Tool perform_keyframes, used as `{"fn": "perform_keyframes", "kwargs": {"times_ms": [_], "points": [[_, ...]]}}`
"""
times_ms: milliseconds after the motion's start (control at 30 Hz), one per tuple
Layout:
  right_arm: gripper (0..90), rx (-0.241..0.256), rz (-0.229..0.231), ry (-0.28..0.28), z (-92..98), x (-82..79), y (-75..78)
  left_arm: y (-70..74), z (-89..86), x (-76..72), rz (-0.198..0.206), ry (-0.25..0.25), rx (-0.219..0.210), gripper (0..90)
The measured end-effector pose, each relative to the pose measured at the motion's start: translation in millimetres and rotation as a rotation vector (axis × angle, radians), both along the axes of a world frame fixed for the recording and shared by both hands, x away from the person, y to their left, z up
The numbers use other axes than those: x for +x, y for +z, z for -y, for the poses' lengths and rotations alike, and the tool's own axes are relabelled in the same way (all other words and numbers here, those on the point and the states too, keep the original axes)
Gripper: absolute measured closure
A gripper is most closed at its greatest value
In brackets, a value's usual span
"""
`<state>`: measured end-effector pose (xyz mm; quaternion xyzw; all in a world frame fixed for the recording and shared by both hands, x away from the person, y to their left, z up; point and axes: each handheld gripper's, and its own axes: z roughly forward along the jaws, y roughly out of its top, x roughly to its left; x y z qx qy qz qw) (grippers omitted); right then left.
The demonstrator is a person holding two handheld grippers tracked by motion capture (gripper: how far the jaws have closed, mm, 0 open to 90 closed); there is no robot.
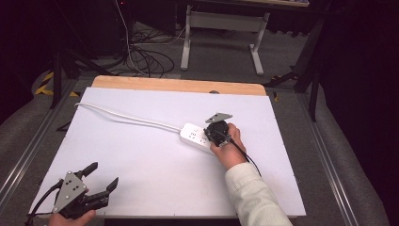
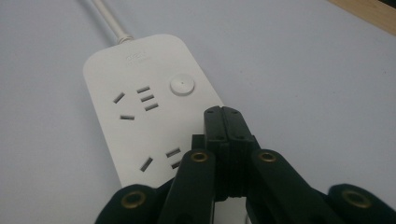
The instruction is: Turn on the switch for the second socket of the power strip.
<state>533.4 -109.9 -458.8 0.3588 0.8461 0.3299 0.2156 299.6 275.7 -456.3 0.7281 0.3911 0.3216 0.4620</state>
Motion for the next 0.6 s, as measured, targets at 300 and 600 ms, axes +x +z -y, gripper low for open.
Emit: {"fn": "perform_keyframes", "kwargs": {"times_ms": [300,600], "points": [[90.0,0.022,0.003,-0.009,1.1,-0.8,-2.1,0.2,-0.3,-0.6,-0.003,0.002,-0.002,20.8],[88.8,0.040,0.014,0.010,-0.1,-2.5,4.0,0.2,-1.0,0.3,-0.003,0.004,-0.006,20.8]]}}
